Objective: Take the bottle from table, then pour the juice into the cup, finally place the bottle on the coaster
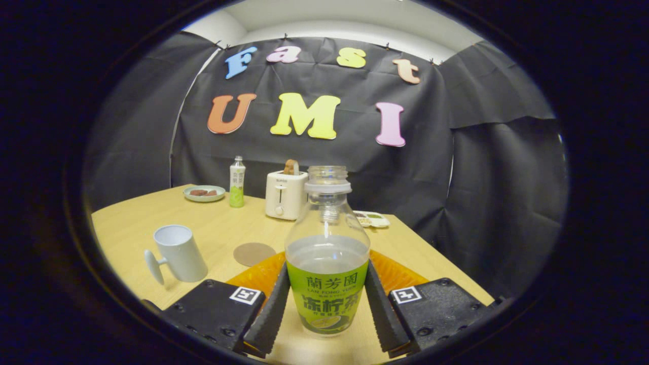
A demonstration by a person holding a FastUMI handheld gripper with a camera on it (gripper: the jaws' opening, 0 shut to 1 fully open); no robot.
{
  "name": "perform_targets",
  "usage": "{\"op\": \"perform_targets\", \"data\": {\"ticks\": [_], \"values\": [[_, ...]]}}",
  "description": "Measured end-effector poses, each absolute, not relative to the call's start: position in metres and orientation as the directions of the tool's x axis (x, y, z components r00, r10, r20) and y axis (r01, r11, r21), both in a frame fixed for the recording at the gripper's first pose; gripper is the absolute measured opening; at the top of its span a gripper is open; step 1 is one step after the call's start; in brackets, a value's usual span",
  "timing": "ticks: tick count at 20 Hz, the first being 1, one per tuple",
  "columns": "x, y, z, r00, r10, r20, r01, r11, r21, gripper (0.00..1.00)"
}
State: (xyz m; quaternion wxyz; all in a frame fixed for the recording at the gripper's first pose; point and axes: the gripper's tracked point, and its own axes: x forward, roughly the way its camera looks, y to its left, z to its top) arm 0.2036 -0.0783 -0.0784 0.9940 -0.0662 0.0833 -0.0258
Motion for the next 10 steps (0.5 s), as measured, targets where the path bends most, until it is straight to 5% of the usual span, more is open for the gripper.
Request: {"op": "perform_targets", "data": {"ticks": [10], "values": [[0.185,-0.108,-0.036,0.97,-0.212,-0.116,0.131,0.864,-0.485,0.79]]}}
